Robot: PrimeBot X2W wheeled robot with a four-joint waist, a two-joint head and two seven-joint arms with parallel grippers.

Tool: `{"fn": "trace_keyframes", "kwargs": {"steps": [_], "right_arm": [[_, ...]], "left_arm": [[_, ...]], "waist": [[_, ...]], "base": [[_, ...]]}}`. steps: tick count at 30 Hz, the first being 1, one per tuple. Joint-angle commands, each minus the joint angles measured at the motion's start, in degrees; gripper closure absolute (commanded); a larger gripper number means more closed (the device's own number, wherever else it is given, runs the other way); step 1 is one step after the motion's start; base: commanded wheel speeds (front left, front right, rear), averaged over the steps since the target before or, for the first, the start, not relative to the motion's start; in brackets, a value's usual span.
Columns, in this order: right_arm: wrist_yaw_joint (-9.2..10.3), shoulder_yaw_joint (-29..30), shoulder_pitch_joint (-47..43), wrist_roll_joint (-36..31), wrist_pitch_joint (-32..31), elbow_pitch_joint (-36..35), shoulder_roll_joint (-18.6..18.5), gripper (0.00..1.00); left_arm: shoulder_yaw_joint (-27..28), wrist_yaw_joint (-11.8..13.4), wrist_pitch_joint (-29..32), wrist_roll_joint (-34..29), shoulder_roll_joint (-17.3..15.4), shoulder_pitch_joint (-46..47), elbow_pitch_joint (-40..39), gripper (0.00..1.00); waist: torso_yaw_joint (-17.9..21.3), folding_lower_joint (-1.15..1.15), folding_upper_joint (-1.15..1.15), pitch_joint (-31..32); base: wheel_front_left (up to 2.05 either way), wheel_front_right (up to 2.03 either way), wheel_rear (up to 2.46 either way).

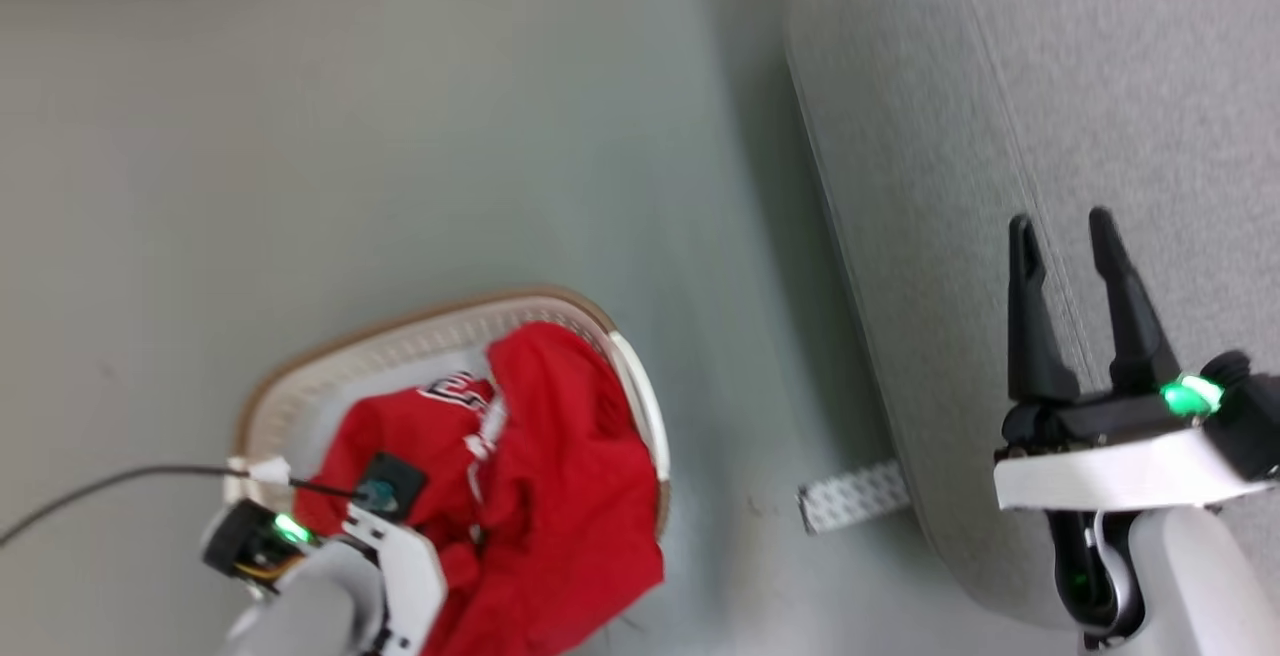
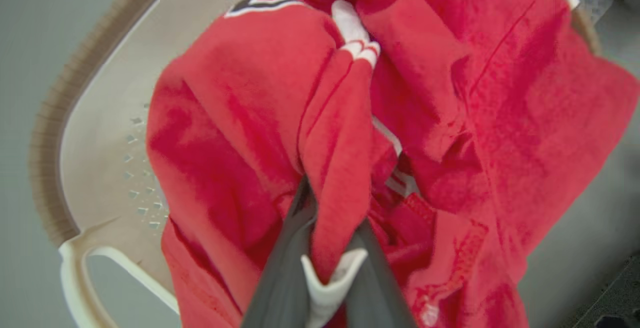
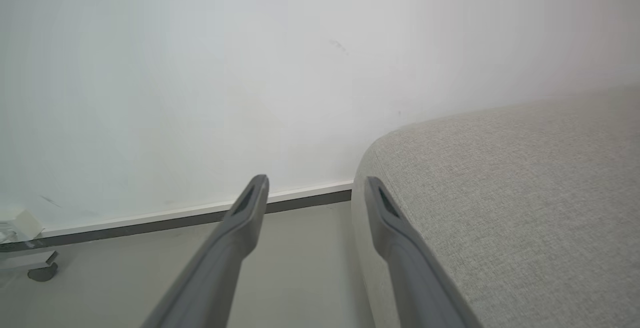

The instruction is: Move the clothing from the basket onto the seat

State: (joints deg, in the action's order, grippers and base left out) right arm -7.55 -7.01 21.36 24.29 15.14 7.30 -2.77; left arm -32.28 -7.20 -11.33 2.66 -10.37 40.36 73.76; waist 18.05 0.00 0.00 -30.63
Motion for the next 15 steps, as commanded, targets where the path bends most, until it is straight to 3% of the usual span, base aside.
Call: {"fn": "trace_keyframes", "kwargs": {"steps": [1,9,15], "right_arm": [[0.12,0.04,-1.13,-0.35,0.01,0.34,-0.21,0.0],[0.12,0.89,-4.44,-2.62,0.01,2.58,-0.24,0.0],[0.12,0.67,-7.35,-3.68,0.01,4.15,-0.24,0.0]], "left_arm": [[0.21,0.0,-0.42,0.91,0.25,-1.25,0.16,1.0],[1.05,-0.19,-3.45,4.46,4.1,-4.05,-1.15,1.0],[2.9,-0.21,-3.85,8.42,5.68,-7.16,-6.98,1.0]], "waist": [[-3.13,0.0,0.0,4.47],[-8.87,0.0,0.0,14.57],[-12.08,0.0,0.0,21.36]], "base": [[0.0,0.0,0.0],[0.0,0.0,0.0],[0.0,0.0,0.0]]}}
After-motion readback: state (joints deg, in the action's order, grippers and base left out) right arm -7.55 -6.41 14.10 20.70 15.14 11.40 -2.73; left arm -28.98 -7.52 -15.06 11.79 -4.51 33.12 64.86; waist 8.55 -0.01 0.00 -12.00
